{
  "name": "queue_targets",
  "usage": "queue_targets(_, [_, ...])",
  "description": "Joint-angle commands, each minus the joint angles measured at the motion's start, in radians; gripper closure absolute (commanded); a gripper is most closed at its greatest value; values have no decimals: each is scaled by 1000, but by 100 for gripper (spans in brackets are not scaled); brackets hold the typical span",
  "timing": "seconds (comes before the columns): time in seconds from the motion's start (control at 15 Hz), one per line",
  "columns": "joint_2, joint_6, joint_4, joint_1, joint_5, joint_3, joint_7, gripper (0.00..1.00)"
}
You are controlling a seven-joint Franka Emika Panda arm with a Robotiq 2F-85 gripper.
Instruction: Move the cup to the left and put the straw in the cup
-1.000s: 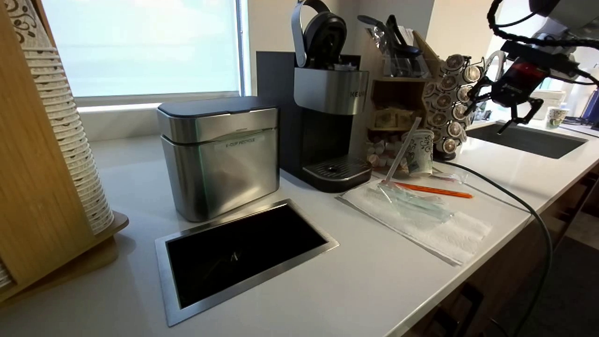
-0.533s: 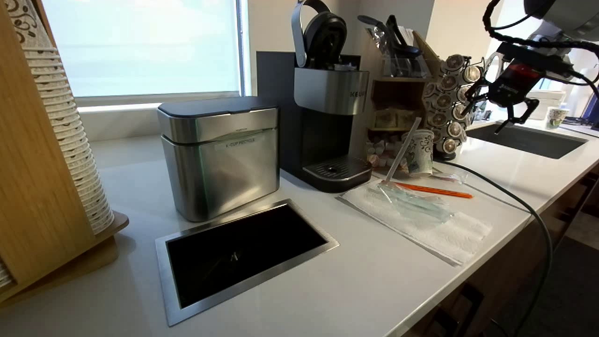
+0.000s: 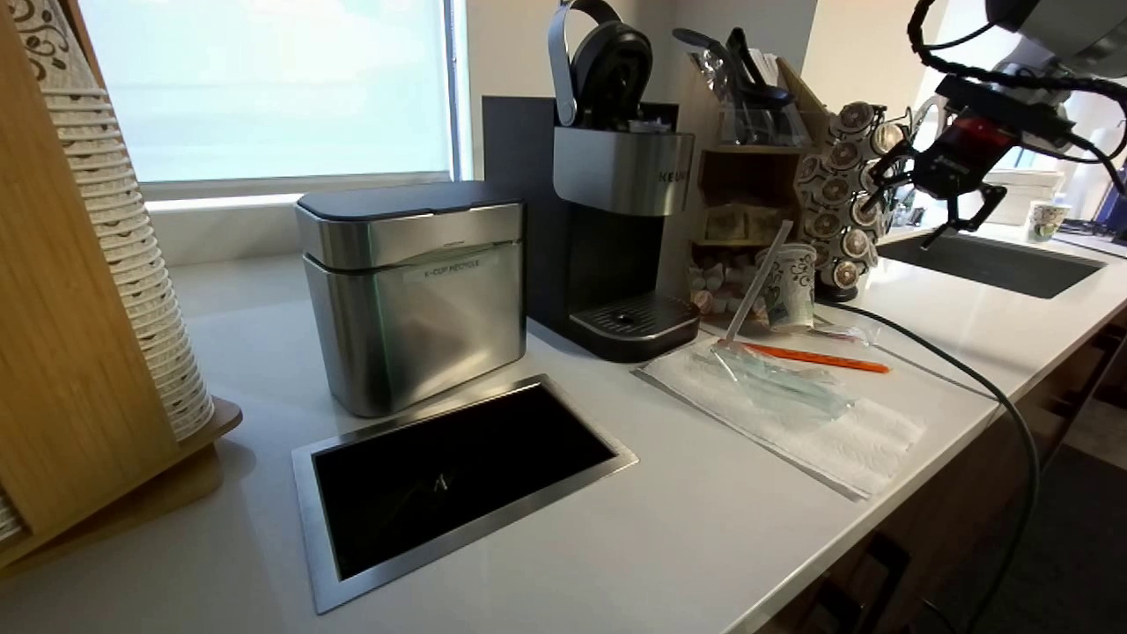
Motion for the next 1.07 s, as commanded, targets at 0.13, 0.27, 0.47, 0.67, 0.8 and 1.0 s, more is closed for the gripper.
queue_targets(0.13, [47,-56,46,-27,135,-3,-157,0])
queue_targets(0.27, [73,-71,66,-36,156,-6,-175,0])
queue_targets(0.47, [126,-76,102,-39,176,-3,-137,0])
queue_targets(0.67, [185,-50,137,-27,186,13,-102,0])
queue_targets(0.8, [219,-46,161,-20,185,27,-84,0])
queue_targets(1.0, [261,-48,195,-18,184,47,-74,0])
